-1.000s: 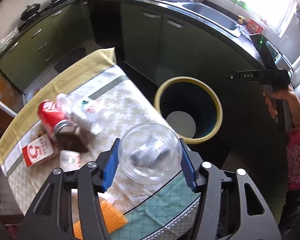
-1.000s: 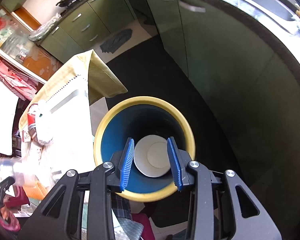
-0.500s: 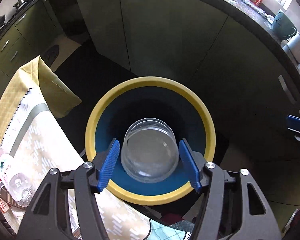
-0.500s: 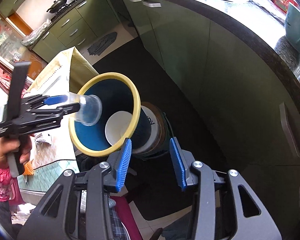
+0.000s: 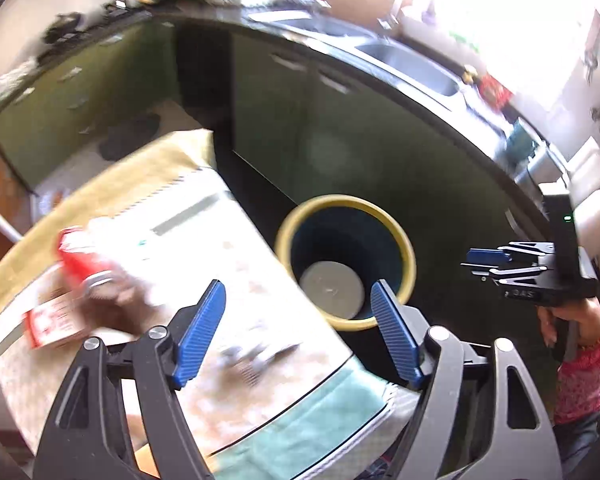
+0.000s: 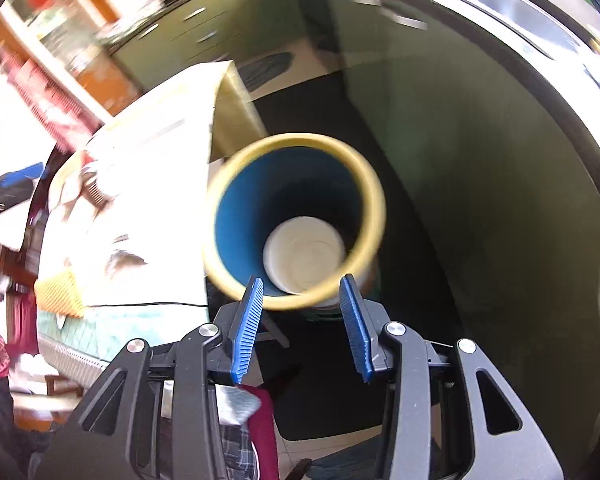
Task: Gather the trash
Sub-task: 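Open the right gripper over the bin while the left gripper drops the clear container in, then grasp the clear water bottle with the right gripper and lift it, then carry the water bottle over the bin and open the right gripper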
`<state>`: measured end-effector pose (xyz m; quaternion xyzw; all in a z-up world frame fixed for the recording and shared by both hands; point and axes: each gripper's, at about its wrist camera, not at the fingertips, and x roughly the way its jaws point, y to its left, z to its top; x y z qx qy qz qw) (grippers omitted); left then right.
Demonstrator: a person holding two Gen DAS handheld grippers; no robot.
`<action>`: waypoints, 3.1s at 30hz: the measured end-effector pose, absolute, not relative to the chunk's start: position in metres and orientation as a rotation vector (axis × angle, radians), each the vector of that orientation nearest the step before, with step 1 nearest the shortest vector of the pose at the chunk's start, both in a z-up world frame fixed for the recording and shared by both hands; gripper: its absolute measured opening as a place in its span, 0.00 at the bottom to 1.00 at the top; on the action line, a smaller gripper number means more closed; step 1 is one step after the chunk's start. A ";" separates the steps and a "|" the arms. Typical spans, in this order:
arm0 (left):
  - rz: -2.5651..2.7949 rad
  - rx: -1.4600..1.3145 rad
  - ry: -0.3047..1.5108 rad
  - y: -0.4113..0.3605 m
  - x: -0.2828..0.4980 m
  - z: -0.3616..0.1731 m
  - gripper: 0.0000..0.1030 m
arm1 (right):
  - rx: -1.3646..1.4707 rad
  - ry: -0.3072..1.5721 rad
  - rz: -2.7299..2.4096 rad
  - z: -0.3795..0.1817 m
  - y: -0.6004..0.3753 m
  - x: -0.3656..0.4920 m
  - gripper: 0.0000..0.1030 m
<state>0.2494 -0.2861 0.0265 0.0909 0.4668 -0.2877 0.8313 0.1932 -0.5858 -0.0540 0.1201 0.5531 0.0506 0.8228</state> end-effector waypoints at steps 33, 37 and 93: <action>-0.260 0.007 1.030 0.007 0.218 -0.018 0.80 | -0.197 1.509 0.417 -0.109 -0.252 0.467 0.66; -0.260 0.007 1.035 0.008 0.219 -0.020 0.80 | -0.213 1.529 0.411 -0.119 -0.246 0.475 0.66; -0.269 0.022 1.176 -0.123 0.333 -0.007 0.81 | 0.207 1.489 0.065 -0.147 -0.546 0.314 0.64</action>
